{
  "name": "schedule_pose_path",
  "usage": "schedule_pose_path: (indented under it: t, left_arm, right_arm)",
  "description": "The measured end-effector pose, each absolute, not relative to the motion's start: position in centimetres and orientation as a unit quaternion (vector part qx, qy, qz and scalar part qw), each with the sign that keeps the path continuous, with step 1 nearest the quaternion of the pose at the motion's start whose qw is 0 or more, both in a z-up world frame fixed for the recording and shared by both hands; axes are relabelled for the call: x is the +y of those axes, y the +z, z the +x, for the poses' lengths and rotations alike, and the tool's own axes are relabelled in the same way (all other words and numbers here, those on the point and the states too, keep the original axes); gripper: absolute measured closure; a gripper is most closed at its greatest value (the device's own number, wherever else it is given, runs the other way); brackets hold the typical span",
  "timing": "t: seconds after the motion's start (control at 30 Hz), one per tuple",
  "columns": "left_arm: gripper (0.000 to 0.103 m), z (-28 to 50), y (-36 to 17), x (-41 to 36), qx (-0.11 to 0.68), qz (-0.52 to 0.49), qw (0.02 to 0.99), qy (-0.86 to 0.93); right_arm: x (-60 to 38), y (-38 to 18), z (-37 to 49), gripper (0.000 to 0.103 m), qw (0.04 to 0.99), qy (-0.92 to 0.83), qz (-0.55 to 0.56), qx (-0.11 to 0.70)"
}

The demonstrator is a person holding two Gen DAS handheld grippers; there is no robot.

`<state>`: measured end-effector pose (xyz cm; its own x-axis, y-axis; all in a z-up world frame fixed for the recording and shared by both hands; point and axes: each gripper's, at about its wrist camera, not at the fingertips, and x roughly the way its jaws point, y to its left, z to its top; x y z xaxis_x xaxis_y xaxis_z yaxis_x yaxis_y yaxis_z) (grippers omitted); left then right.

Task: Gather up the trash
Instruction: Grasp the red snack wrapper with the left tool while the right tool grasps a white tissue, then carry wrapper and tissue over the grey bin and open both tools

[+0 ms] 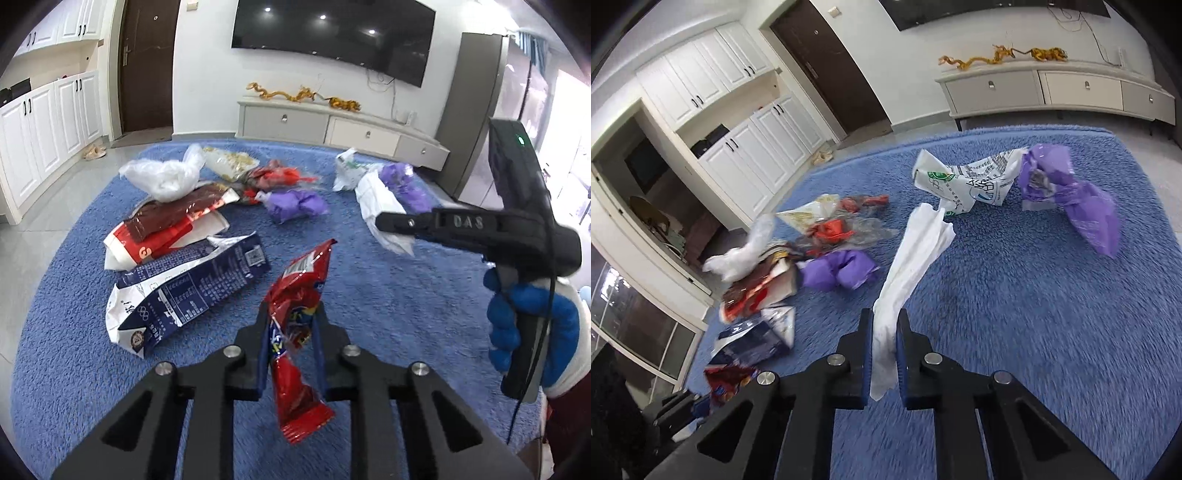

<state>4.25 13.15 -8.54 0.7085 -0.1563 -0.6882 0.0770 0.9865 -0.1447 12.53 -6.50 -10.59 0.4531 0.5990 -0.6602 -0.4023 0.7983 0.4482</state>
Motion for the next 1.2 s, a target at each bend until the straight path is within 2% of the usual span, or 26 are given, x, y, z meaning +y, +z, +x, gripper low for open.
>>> schedule_pose_path:
  t: [0.3,0.63,0.97,1.2]
  left_arm:
    - [0.085,1.9,-4.5,10.2,0.346,-0.044,0.930,-0.116]
    - [0.085,5.2,-1.7,-0.7,0.345,-0.010,0.907,-0.244]
    - [0.085,11.1,-2.3,-13.1,0.374,0.041,0.874,-0.309]
    - [0.085,17.8,-5.1,-21.8,0.417,0.071,0.845,-0.327]
  right_arm:
    - [-11.1,-6.9,6.9,0.092,0.865,0.289,0.144,0.384]
    - [-21.8,-4.5,2.3,0.092,0.904,0.178,0.209,0.327]
    - [-32.6,-6.4,2.3,0.092,0.906,0.022,0.286,0.310]
    - [-39.1,-11.0,5.3,0.092,0.877,-0.062,0.346,0.328]
